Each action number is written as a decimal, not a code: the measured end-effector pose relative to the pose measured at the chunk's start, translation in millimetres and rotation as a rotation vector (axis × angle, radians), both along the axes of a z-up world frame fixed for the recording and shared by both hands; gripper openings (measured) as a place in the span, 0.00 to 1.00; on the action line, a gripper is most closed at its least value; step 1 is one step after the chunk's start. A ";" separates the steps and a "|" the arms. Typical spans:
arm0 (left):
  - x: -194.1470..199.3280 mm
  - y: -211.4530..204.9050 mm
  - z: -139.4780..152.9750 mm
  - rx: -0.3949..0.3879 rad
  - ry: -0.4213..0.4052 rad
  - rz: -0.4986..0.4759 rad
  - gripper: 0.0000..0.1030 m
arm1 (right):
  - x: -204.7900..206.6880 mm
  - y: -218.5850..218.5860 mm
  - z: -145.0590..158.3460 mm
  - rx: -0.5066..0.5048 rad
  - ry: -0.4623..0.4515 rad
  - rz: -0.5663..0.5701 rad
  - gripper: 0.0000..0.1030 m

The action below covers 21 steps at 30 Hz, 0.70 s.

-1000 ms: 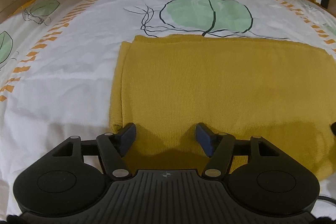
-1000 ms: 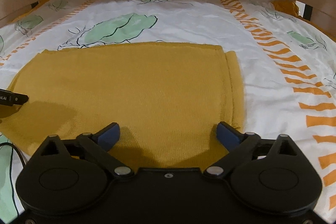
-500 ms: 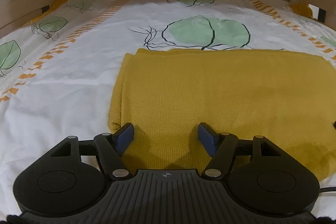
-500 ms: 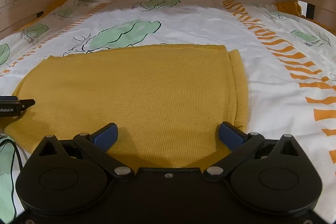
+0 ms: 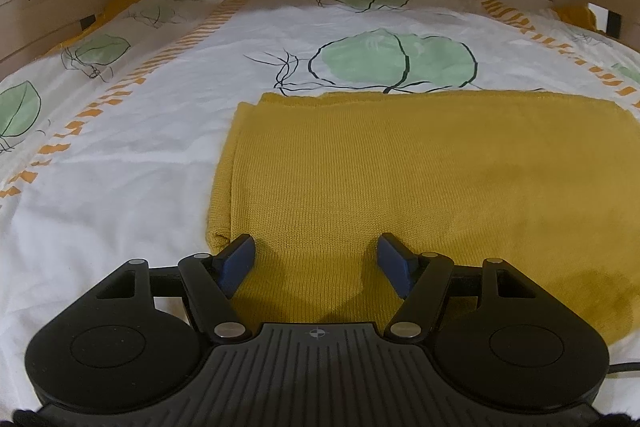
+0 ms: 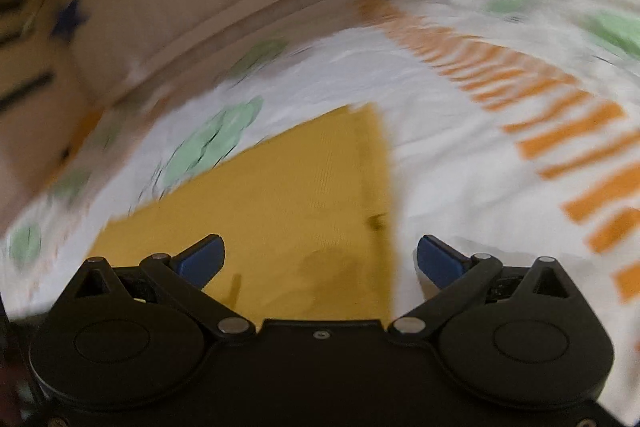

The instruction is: Fold small clothes

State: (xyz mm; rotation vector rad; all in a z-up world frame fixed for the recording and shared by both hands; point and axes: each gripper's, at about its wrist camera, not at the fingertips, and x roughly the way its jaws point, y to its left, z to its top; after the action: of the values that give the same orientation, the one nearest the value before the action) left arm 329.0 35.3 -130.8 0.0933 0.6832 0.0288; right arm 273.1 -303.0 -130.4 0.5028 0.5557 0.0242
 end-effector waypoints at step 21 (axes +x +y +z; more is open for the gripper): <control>6.0 -4.8 42.1 -0.061 0.138 -0.071 0.58 | 64.4 -45.4 -30.0 0.250 -0.021 0.281 1.00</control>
State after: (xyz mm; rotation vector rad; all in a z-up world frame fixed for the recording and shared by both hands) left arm 334.9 30.5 -88.7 0.0611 0.8175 -0.0671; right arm 337.5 -348.4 -160.5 0.6635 0.6021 0.3698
